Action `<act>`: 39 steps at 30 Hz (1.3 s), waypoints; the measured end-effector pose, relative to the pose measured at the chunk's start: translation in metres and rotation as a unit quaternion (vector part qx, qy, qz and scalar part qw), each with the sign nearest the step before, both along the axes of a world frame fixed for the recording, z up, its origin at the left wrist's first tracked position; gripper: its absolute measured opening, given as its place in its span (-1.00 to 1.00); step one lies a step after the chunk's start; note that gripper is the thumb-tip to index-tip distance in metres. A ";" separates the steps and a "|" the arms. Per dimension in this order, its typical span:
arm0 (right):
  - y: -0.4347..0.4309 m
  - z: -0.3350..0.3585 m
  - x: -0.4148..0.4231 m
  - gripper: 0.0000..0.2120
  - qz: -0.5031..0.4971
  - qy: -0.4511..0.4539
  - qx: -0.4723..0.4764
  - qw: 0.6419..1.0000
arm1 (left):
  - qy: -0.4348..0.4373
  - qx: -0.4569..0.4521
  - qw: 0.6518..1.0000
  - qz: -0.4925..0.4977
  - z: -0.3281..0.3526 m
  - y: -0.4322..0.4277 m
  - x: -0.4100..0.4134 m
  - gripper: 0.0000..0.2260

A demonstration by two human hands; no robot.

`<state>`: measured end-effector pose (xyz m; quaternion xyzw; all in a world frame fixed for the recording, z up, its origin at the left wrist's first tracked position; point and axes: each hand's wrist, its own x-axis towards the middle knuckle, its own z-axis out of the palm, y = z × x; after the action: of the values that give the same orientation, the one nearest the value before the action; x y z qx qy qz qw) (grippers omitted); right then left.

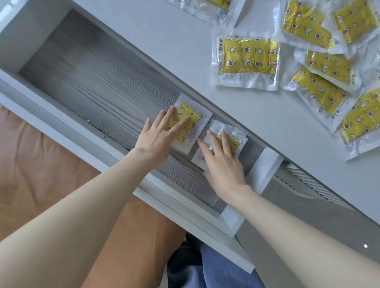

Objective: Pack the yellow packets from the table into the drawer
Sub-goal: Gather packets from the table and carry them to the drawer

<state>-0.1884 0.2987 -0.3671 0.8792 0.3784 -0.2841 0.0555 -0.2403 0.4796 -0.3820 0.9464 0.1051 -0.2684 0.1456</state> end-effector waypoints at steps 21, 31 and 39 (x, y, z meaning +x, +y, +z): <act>-0.032 0.007 0.008 -0.35 -0.063 -0.052 -0.035 0.996 | -0.039 -0.074 0.996 -0.008 -0.002 -0.041 0.008 -0.20; -0.033 0.010 0.014 -0.16 -0.057 -0.040 -0.038 0.997 | -0.037 -0.096 0.994 0.037 0.008 -0.056 0.006 -0.24; -0.036 0.045 0.008 -0.31 -0.052 0.009 -0.011 0.999 | -0.034 -0.058 0.997 0.046 0.041 -0.047 0.000 -0.36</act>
<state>-0.1802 0.2631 -0.3219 0.8945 0.3292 -0.2989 0.0471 -0.2401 0.4321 -0.3406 0.9392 0.1277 -0.2346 0.2158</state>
